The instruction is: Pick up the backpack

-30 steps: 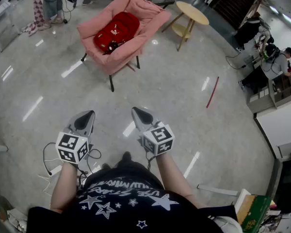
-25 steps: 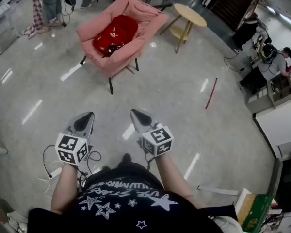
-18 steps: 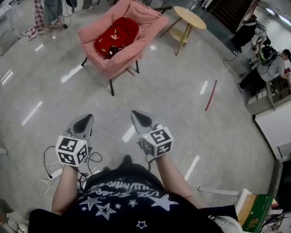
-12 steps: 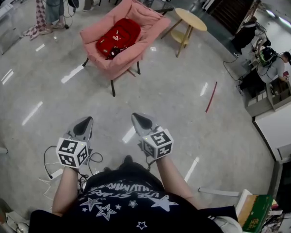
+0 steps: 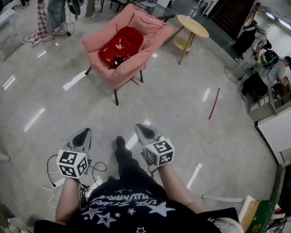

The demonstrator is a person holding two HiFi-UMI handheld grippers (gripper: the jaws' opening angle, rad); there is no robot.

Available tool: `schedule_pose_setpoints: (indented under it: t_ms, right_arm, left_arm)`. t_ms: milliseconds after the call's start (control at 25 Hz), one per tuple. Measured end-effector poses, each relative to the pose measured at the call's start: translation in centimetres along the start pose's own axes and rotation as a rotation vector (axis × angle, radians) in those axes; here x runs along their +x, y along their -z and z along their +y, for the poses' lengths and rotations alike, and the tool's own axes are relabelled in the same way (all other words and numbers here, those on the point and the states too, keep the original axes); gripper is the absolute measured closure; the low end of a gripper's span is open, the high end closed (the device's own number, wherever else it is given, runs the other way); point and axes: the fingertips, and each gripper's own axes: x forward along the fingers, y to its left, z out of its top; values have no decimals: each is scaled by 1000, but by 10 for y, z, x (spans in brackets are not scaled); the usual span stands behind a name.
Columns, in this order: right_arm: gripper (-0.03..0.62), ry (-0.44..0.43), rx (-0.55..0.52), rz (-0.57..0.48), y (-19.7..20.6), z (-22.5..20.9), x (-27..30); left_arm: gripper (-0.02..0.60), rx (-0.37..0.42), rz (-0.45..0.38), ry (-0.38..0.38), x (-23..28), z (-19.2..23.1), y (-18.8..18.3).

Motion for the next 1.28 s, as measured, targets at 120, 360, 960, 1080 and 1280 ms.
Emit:
schedule_pose_setpoints:
  t_ms: [120,360,960,1080,1280]
  right_arm:
    - [594,-12,6,6,-4,-15,33]
    - [594,-58,69,32,-12,-58,117]
    - [594,-47,154,24,-76,-211,277]
    - [594,-45,162,36,-78,-229,290]
    - [594,-57,180,25,-91,-254,315]
  left_arm:
    - [574,-7,4,-20,19,21,-5]
    - [574,-25,36,-65,73,64,-15]
    - [574,-40,78,-70,258,141,-86]
    - [574,-44,82,-85,274,150,-95]
    - [574,-40,71,-108,306,167,-119]
